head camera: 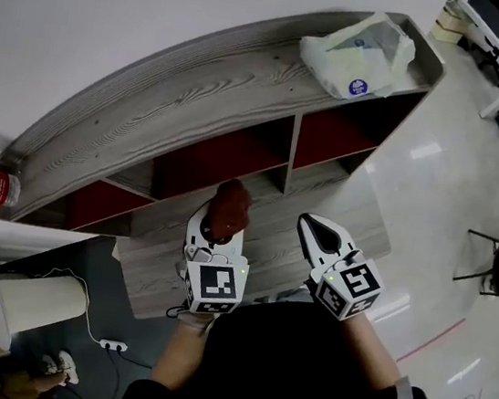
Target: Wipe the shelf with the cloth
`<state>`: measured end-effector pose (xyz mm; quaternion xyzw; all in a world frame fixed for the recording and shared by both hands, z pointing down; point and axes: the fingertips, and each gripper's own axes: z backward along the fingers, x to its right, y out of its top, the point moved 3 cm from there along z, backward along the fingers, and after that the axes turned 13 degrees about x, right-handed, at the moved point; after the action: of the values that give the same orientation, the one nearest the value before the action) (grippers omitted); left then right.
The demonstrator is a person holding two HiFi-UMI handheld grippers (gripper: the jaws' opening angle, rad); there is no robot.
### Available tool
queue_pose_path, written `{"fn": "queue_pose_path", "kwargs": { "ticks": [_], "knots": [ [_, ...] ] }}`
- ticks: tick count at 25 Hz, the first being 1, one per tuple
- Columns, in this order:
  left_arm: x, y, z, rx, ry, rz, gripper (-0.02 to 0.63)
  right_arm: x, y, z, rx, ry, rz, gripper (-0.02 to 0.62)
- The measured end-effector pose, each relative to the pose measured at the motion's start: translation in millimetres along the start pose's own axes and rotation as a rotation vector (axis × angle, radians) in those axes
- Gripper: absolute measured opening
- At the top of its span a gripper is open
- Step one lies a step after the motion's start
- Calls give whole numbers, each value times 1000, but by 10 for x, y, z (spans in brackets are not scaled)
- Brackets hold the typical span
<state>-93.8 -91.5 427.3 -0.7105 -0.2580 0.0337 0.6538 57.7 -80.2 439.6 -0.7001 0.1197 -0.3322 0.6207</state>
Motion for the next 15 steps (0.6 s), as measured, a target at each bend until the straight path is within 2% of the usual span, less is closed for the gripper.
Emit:
{"fn": "queue_pose_path", "kwargs": {
  "ticks": [9, 15],
  "knots": [
    [-194, 289, -646, 2, 32, -307, 107, 294, 162, 80, 36, -148, 40, -2],
    [-300, 522, -991, 25, 86, -427, 106, 476, 238, 255, 43, -235, 55, -3]
  ]
}}
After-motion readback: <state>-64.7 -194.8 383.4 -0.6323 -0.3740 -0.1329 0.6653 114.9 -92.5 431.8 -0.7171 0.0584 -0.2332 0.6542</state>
